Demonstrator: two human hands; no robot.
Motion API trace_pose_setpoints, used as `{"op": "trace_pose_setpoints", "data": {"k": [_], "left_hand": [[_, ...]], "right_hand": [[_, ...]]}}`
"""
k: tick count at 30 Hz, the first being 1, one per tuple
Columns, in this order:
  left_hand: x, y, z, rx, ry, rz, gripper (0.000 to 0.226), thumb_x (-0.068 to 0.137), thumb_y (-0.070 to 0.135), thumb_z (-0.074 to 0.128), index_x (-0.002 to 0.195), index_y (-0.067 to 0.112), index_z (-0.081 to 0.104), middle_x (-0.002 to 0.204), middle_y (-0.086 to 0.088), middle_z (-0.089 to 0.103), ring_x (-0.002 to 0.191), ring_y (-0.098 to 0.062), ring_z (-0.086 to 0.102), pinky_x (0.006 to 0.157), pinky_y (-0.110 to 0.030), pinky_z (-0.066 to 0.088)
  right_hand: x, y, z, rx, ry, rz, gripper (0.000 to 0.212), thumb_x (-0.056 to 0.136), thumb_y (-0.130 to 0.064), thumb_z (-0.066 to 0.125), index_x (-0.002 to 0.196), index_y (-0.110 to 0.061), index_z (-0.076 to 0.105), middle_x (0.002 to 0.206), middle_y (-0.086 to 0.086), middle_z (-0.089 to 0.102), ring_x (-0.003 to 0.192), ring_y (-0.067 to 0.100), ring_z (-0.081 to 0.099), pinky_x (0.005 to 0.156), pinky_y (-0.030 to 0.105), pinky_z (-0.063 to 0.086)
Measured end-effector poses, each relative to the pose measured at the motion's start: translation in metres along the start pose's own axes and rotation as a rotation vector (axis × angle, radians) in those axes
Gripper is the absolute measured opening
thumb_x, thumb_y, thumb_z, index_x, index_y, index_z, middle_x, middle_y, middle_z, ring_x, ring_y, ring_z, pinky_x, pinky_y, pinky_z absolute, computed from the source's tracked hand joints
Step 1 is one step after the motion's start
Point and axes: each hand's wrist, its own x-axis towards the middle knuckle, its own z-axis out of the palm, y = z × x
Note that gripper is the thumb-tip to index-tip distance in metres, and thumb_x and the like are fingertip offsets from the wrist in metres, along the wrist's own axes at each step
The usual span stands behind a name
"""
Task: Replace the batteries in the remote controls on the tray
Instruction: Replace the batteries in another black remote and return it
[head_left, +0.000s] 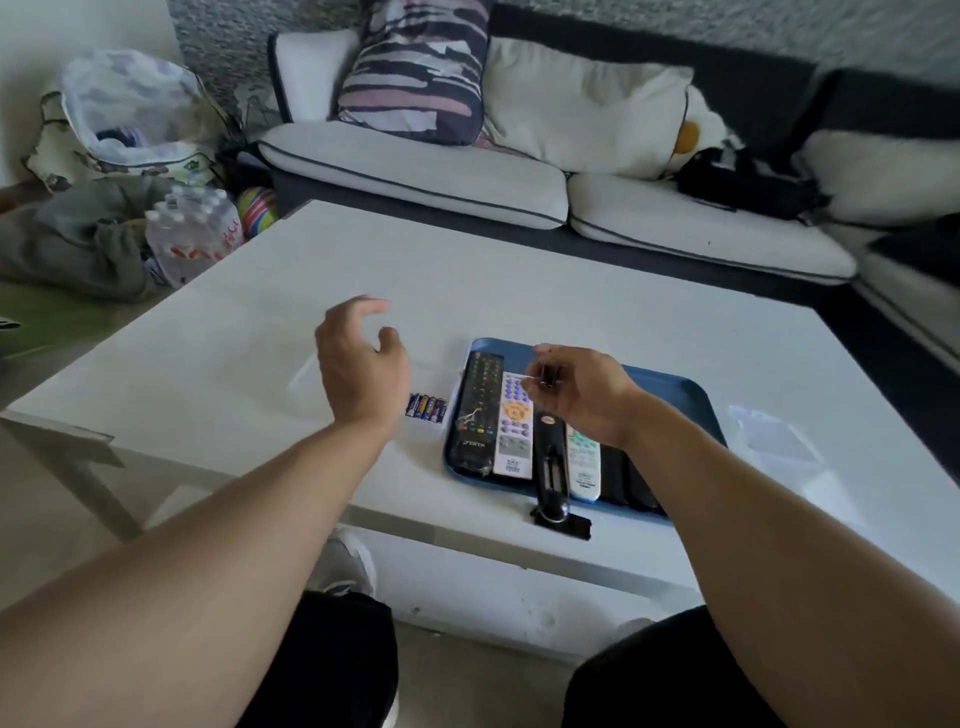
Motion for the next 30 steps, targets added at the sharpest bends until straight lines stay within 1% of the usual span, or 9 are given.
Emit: {"op": "trace_pose_setpoints", "data": {"k": [3, 6, 8, 10, 15, 18, 22, 26, 30], "left_hand": [[-0.017, 0.024, 0.013, -0.063, -0.137, -0.084, 0.027, 0.089, 0.002, 0.053, 0.108, 0.014, 0.069, 0.117, -0.001, 0.068, 0.114, -0.020, 0.060, 0.091, -0.019, 0.040], [-0.037, 0.048, 0.028, -0.129, -0.298, -0.169, 0.016, 0.094, 0.009, 0.057, 0.103, 0.016, 0.069, 0.101, 0.008, 0.070, 0.099, -0.010, 0.062, 0.074, -0.005, 0.040], [-0.047, 0.056, 0.035, -0.131, -0.384, -0.205, 0.012, 0.095, 0.014, 0.061, 0.102, 0.016, 0.071, 0.098, 0.009, 0.070, 0.097, -0.009, 0.063, 0.077, -0.011, 0.043], [-0.055, 0.059, 0.042, -0.115, -0.460, -0.227, 0.013, 0.093, 0.016, 0.063, 0.103, 0.017, 0.072, 0.102, 0.005, 0.071, 0.099, -0.011, 0.063, 0.087, -0.023, 0.047], [-0.063, 0.056, 0.051, -0.044, -0.622, -0.308, 0.012, 0.089, 0.018, 0.063, 0.093, 0.026, 0.071, 0.097, 0.005, 0.073, 0.097, -0.015, 0.069, 0.091, -0.033, 0.053], [-0.067, 0.057, 0.052, 0.014, -0.695, -0.288, 0.013, 0.091, 0.017, 0.060, 0.094, 0.023, 0.071, 0.087, 0.012, 0.068, 0.093, -0.014, 0.067, 0.088, -0.031, 0.053], [-0.069, 0.058, 0.057, 0.021, -0.698, -0.271, 0.013, 0.093, 0.019, 0.060, 0.098, 0.021, 0.071, 0.086, 0.017, 0.062, 0.085, -0.010, 0.064, 0.081, -0.029, 0.056], [-0.065, 0.056, 0.062, -0.015, -0.676, -0.318, 0.011, 0.093, 0.028, 0.061, 0.099, 0.022, 0.069, 0.098, 0.009, 0.070, 0.087, -0.011, 0.069, 0.083, -0.031, 0.055], [-0.061, 0.057, 0.064, -0.039, -0.681, -0.414, 0.048, 0.093, 0.058, 0.050, 0.099, 0.013, 0.066, 0.096, -0.001, 0.072, 0.085, -0.020, 0.069, 0.088, -0.046, 0.058]], "right_hand": [[-0.023, -0.003, -0.019, -0.220, 0.023, 0.035, 0.007, 0.097, -0.014, 0.059, 0.096, -0.008, 0.061, 0.072, 0.005, 0.057, 0.057, 0.016, 0.053, 0.045, 0.024, 0.042], [-0.049, 0.004, -0.035, -0.845, 0.062, -0.020, 0.015, 0.095, -0.025, 0.066, 0.100, -0.013, 0.072, 0.059, -0.008, 0.051, 0.050, 0.010, 0.039, 0.043, 0.021, 0.032], [-0.060, 0.013, -0.044, -1.340, 0.028, -0.103, 0.018, 0.084, -0.040, 0.077, 0.091, -0.023, 0.075, 0.070, -0.015, 0.064, 0.062, 0.009, 0.055, 0.056, 0.023, 0.045], [-0.068, 0.023, -0.048, -1.536, -0.052, -0.064, 0.031, 0.074, -0.048, 0.083, 0.096, -0.029, 0.073, 0.094, -0.015, 0.067, 0.083, 0.009, 0.063, 0.074, 0.026, 0.051], [-0.076, 0.035, -0.045, -1.767, -0.020, -0.109, 0.046, 0.073, -0.059, 0.079, 0.110, -0.037, 0.064, 0.099, -0.011, 0.064, 0.085, 0.012, 0.061, 0.073, 0.030, 0.049], [-0.078, 0.039, -0.042, -1.876, -0.046, -0.163, 0.044, 0.079, -0.056, 0.075, 0.115, -0.035, 0.061, 0.103, -0.007, 0.066, 0.089, 0.016, 0.056, 0.070, 0.030, 0.040], [-0.076, 0.040, -0.040, -1.922, -0.065, -0.219, 0.041, 0.083, -0.057, 0.071, 0.116, -0.034, 0.060, 0.109, -0.005, 0.067, 0.104, 0.021, 0.062, 0.074, 0.031, 0.041], [-0.082, 0.026, -0.036, -1.831, -0.013, -0.298, 0.038, 0.083, -0.060, 0.068, 0.112, -0.036, 0.060, 0.084, -0.013, 0.057, 0.083, 0.015, 0.055, 0.069, 0.030, 0.039], [-0.093, 0.007, -0.033, -1.758, 0.069, -0.444, 0.035, 0.083, -0.063, 0.066, 0.106, -0.039, 0.056, 0.069, -0.014, 0.051, 0.068, 0.011, 0.052, 0.054, 0.027, 0.031]]}}
